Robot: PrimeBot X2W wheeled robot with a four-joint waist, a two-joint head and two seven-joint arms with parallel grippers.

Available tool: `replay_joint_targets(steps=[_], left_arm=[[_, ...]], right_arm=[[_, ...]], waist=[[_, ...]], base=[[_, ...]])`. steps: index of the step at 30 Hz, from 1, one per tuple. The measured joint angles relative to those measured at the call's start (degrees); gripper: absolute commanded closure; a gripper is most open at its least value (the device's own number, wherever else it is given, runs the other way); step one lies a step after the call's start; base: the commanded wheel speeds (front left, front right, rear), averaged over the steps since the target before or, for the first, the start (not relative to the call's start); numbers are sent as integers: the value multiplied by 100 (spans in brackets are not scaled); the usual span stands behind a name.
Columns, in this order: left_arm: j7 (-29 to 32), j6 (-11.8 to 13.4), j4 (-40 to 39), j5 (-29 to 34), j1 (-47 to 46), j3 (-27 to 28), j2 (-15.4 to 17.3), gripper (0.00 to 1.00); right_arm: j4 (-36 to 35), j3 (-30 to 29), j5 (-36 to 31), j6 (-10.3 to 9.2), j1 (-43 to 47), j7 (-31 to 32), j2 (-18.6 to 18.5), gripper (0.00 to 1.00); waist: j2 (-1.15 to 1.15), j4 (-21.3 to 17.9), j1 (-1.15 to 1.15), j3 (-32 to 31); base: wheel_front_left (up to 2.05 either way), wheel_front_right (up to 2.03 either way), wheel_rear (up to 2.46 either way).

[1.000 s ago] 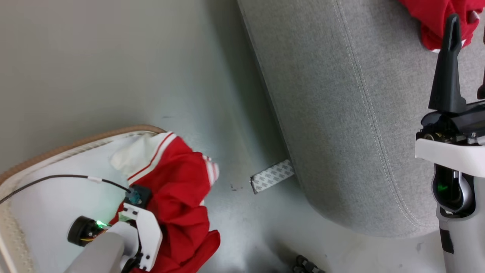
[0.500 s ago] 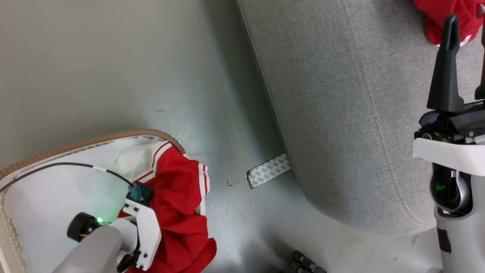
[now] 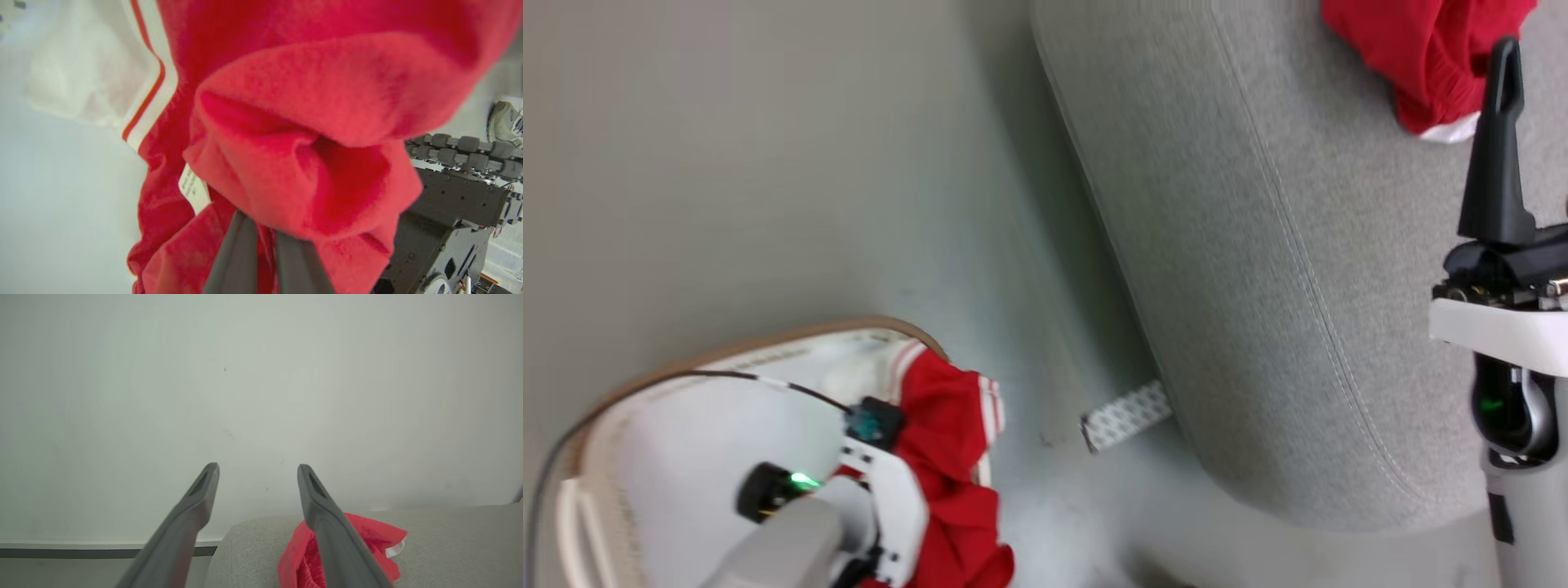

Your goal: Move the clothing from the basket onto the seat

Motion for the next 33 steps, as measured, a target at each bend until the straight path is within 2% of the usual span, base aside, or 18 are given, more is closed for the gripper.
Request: replay_joint_targets(steps=[8,13,23,29,33], left_arm=[[-726,0,-96,-524,278,-344,-470,100],[-1166,0,-203,-776,486,-558,-611,100],[-2125,0,-513,-1176,579,-682,-658,100],[-2397,7,-931,-1196,443,-468,-577,100],[-2442,170,-1475,-967,259,-160,-450,100]], right_arm=[[101,-64,-116,0,367,0,-417,0],[180,-90,-146,0,686,0,-653,0],[357,4,-155,0,1246,0,-848,0],[409,100,-37,0,1538,0,-836,0],[468,179,-5,0,1686,0,-824,0]], waist=[[0,427,0,-963],[0,727,-1,-1660],[0,1340,-2,-2891],[0,1647,-2,-3413],[0,1794,-2,-3679]], base=[[0,0,0],[0,0,0],[0,0,0],[0,0,0],[0,0,0]])
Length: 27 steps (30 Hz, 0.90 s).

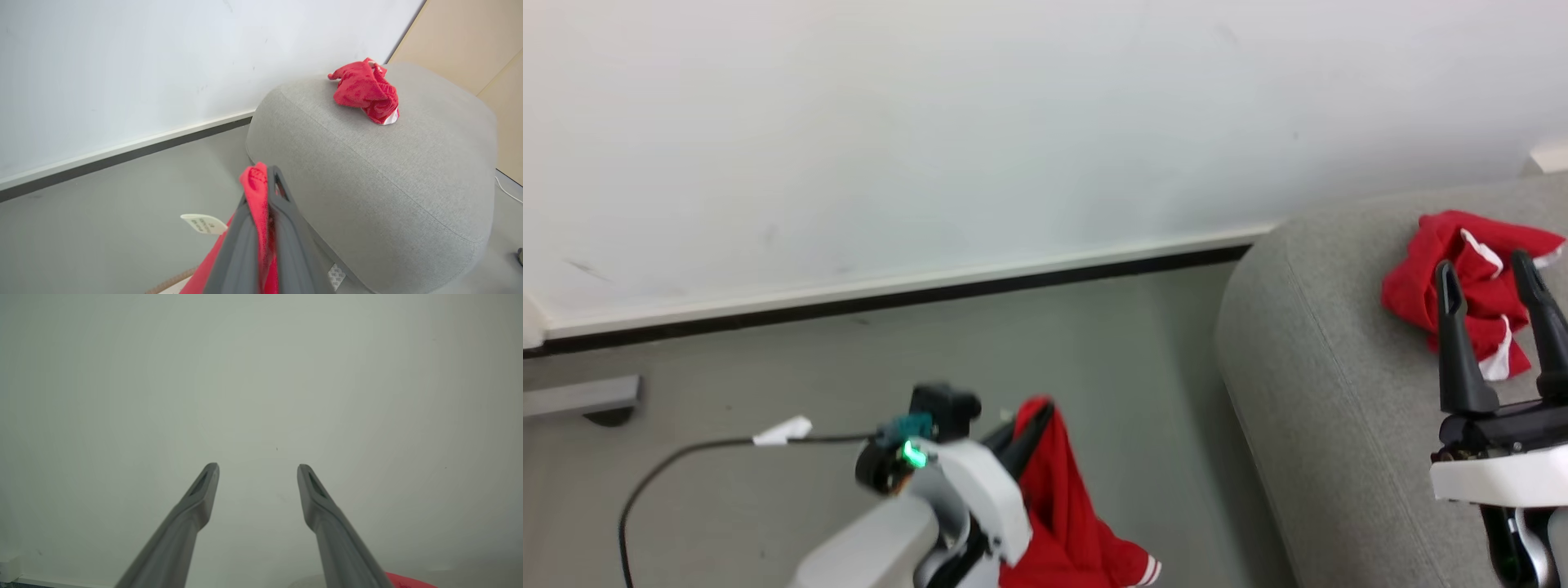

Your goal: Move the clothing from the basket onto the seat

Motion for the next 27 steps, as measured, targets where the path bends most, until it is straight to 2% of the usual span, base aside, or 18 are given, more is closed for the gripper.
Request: replay_joint_targets(steps=[6,11,21,27], left_arm=[[-8,367,-1174,500,-187,571,292,100],[-9,623,-1884,775,-432,806,445,100],[135,977,-2509,904,-792,998,692,100],[207,1055,-2617,903,-762,992,753,100]], right_arm=[[81,132,62,0,193,0,11,0],[105,213,75,0,257,0,48,0],[189,559,104,0,402,0,178,0],[215,815,109,0,414,0,157,0]], waist=[[0,155,1,-217],[0,221,1,-295],[0,225,1,-371],[0,221,1,-369]], base=[[0,0,0],[0,0,0],[0,0,0],[0,0,0]])
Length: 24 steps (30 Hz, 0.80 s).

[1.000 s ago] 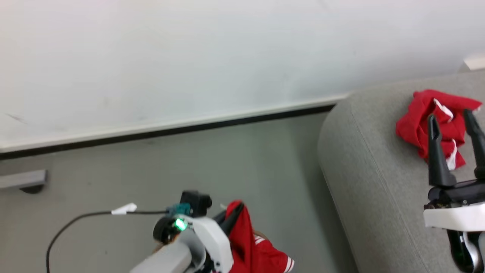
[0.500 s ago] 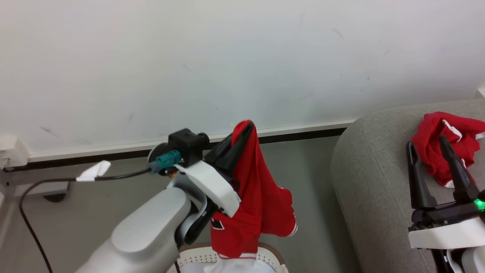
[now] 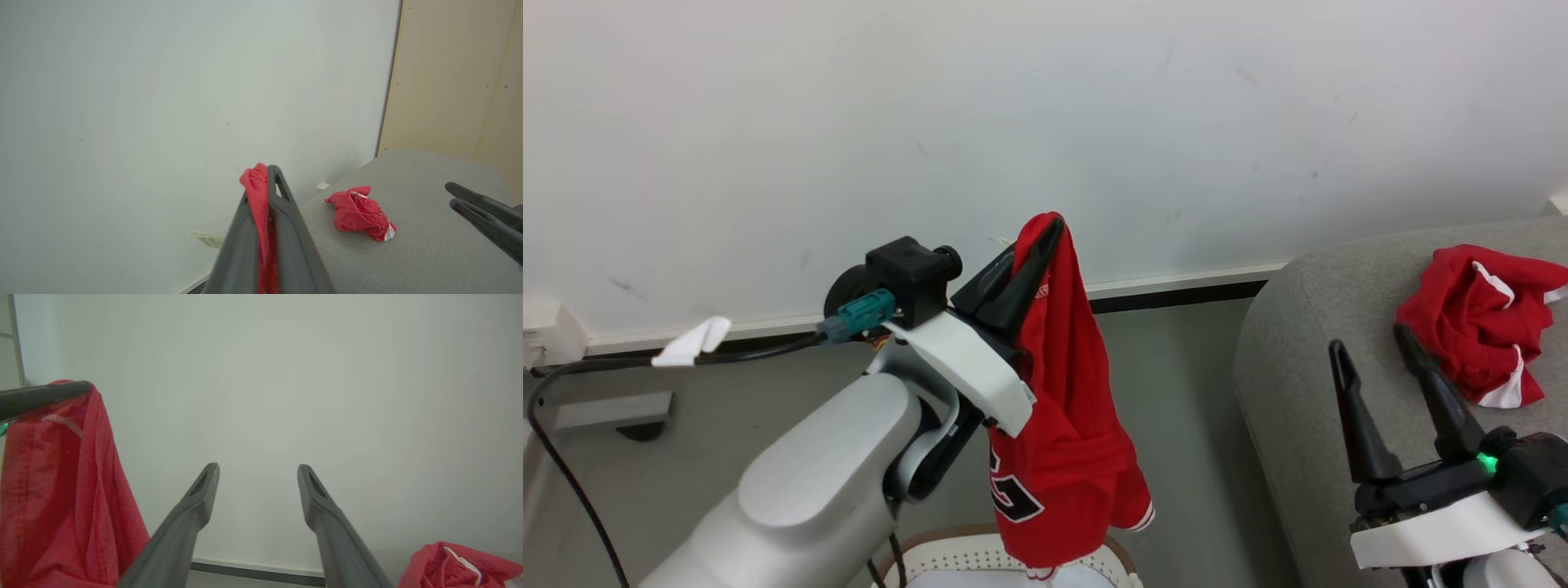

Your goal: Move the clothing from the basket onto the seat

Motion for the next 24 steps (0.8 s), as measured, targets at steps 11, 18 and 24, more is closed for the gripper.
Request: replay_joint_targets(steps=[11,18,24], left_arm=[[79,-23,34,0,-38,-119,-74,100],[99,-135,101,52,-121,-294,-257,100],[145,-234,181,100,-207,-468,-448,100]], right_arm=[[322,1634,5,0,-281,0,-323,0],[987,2373,286,0,-833,0,-301,0],[1601,3066,537,0,-1298,0,-241,0]], waist=[[0,148,0,13],[0,369,1,4],[0,650,1,-28]], base=[[0,0,0],[0,0,0],[0,0,0]])
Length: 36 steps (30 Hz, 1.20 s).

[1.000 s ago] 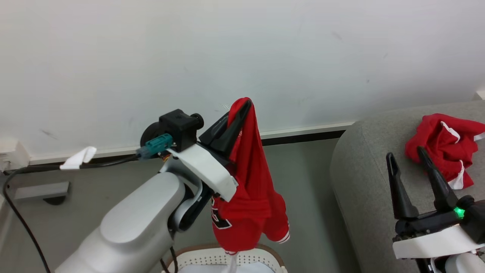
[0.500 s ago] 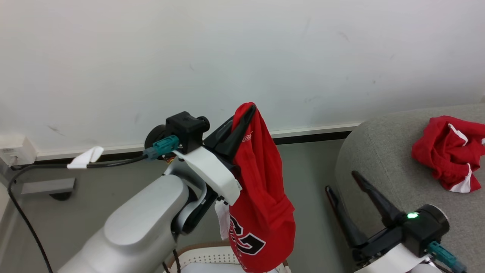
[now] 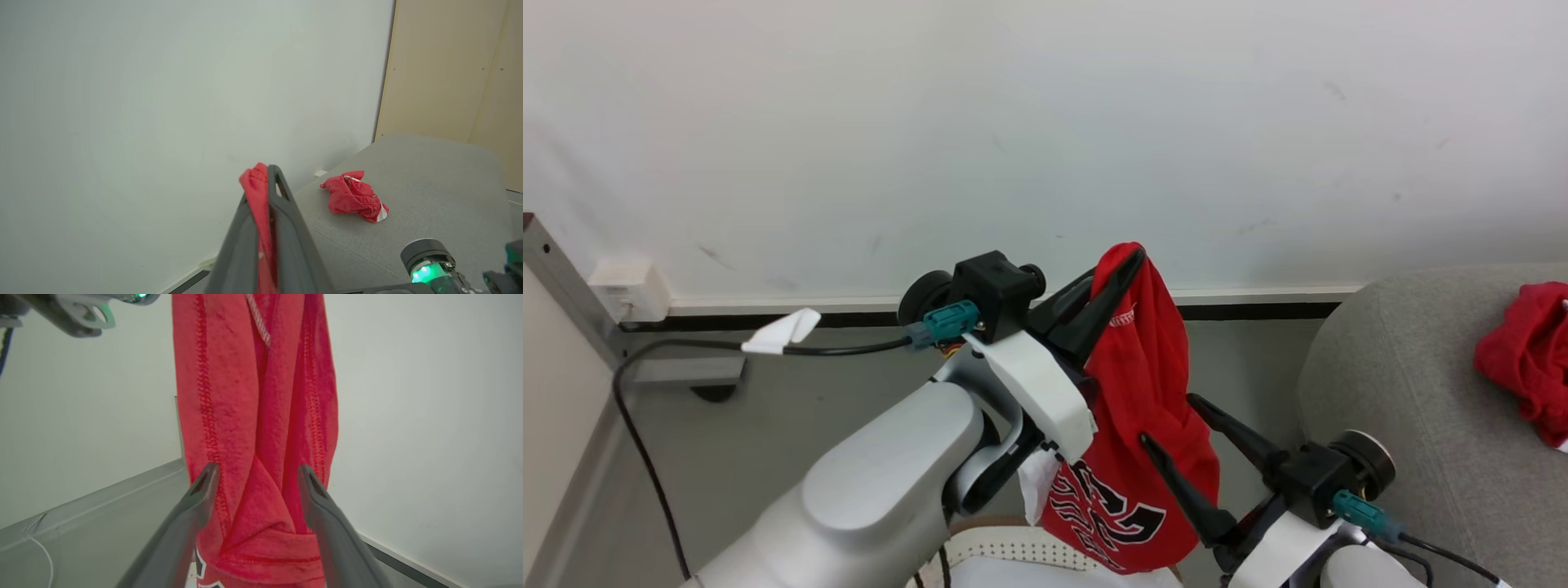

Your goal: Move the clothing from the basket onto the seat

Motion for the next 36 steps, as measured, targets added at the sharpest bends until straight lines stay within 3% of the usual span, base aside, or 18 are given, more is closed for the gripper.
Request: replay_joint_targets(steps=[4,12,21,22,23,25,36], left_arm=[[37,-52,20,15,-35,-118,-99,100],[156,-125,-104,55,-91,-299,-197,100],[283,-149,-314,75,-139,-458,-296,100],[287,-149,-334,75,-143,-476,-303,100],[289,-149,-352,76,-145,-489,-314,100],[299,-151,-375,75,-146,-504,-321,100],[275,-69,-299,15,-51,-464,-178,100]], right_arm=[[472,391,148,0,-291,0,76,0],[1502,504,493,0,-611,-1,321,0],[2525,1254,1072,0,-939,0,547,0],[2617,1305,1156,0,-954,0,568,8],[2696,1352,1214,0,-962,0,586,51],[2741,1408,1312,0,-1015,0,626,100],[2123,1049,1408,0,-1079,1,485,100]], waist=[[0,175,0,-29],[0,531,0,-68],[0,839,0,-114],[0,854,0,-121],[0,873,0,-129],[0,911,0,-143],[0,782,0,-170]], base=[[0,0,0],[0,0,0],[0,0,0],[0,0,0],[0,0,0],[0,0,0],[0,0,0]])
